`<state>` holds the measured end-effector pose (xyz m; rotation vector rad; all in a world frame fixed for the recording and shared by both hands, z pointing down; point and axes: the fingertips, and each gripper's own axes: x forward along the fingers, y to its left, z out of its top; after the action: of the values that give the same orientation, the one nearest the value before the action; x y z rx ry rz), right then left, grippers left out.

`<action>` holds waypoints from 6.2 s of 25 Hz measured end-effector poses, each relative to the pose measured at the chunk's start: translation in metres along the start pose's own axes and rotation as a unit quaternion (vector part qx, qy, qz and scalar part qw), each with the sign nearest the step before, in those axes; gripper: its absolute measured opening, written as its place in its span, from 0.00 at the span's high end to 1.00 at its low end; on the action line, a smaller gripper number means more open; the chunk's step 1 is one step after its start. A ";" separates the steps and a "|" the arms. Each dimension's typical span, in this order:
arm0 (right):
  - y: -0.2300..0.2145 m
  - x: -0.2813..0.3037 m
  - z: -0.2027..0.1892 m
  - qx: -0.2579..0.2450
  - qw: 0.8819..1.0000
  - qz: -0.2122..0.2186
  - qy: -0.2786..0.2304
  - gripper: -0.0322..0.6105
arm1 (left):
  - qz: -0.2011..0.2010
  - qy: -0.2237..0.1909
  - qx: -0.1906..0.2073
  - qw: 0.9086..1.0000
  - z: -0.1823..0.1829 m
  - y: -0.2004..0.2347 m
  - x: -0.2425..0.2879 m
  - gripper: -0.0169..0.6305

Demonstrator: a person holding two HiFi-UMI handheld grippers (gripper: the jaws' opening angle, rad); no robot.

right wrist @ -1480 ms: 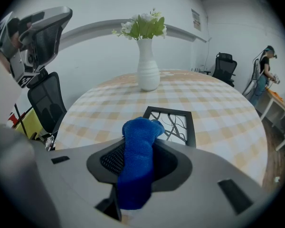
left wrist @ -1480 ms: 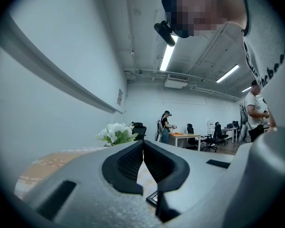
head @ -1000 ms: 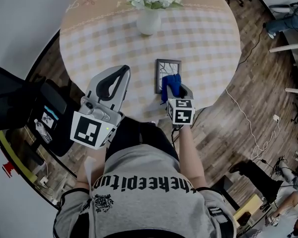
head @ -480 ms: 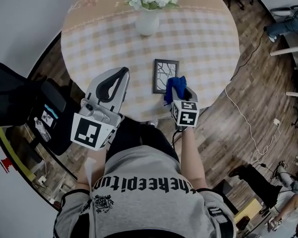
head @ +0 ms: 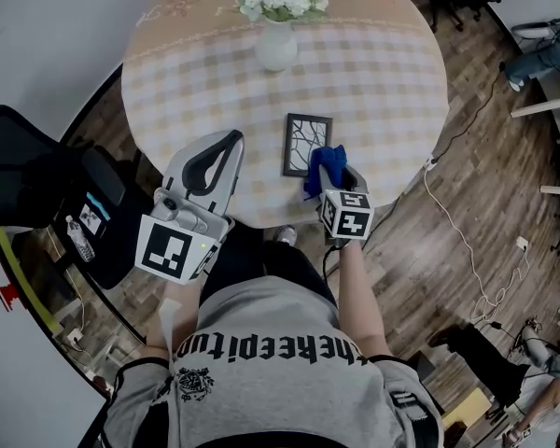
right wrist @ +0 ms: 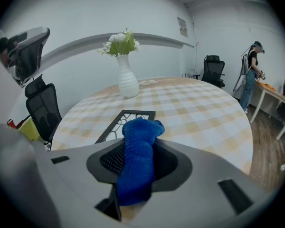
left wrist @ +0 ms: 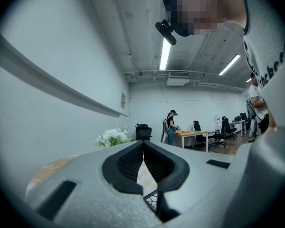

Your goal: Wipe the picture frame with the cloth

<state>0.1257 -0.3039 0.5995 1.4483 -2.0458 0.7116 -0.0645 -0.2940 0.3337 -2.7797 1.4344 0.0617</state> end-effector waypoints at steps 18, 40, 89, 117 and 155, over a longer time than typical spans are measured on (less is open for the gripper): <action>0.017 -0.077 0.070 -0.042 0.991 0.045 -0.123 0.73 | -0.002 -0.030 0.022 0.999 0.026 -0.052 -0.004 0.95; 0.037 -0.197 0.132 -0.086 0.958 0.079 -0.262 0.73 | -0.006 -0.025 0.036 0.999 0.035 -0.097 -0.009 0.95; 0.151 -0.318 0.072 -0.041 0.929 -0.017 -0.367 0.73 | -0.087 -0.070 0.028 0.993 0.058 -0.085 -0.162 0.95; 0.157 -0.372 0.046 -0.077 0.922 0.026 -0.378 0.72 | -0.045 -0.085 0.041 0.994 0.080 -0.139 -0.208 0.95; 0.130 -0.417 0.020 -0.097 0.913 0.072 -0.391 0.72 | -0.010 -0.084 0.054 0.995 0.084 -0.210 -0.221 0.95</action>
<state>0.1185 -0.0001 0.2856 1.6306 -2.7344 -0.0743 -0.0237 0.0096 0.2575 -2.6318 1.3279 0.2045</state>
